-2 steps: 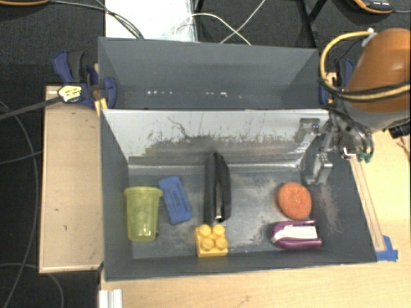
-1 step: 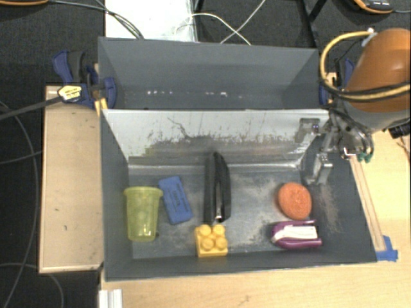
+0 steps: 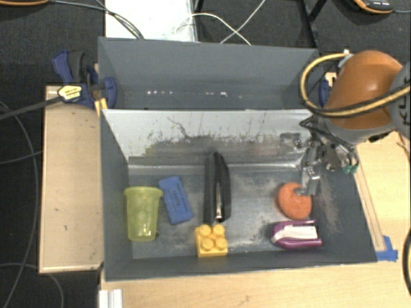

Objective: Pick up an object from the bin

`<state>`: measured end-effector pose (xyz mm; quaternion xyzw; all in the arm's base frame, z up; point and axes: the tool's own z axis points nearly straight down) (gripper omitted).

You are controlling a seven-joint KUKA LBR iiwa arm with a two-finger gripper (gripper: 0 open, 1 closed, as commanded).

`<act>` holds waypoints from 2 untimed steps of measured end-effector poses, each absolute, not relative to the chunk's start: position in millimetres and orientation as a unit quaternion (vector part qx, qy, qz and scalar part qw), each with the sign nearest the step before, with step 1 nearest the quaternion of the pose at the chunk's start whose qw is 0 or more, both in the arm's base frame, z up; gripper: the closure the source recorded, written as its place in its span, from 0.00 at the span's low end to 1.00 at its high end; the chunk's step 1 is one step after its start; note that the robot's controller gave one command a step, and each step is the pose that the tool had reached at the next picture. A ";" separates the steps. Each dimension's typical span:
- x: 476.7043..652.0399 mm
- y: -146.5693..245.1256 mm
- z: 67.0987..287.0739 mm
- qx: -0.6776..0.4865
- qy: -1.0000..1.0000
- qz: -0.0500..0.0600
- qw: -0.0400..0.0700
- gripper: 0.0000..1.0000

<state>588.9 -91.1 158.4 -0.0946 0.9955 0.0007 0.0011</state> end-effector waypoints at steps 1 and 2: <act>590.4 -94.4 124.4 -0.057 0.998 0.000 0.003 0.00; 576.5 -129.9 121.0 -0.126 0.992 0.000 0.001 0.00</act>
Offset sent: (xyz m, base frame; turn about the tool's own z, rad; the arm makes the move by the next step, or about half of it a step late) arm -0.0126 -0.0371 -0.0380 -0.0680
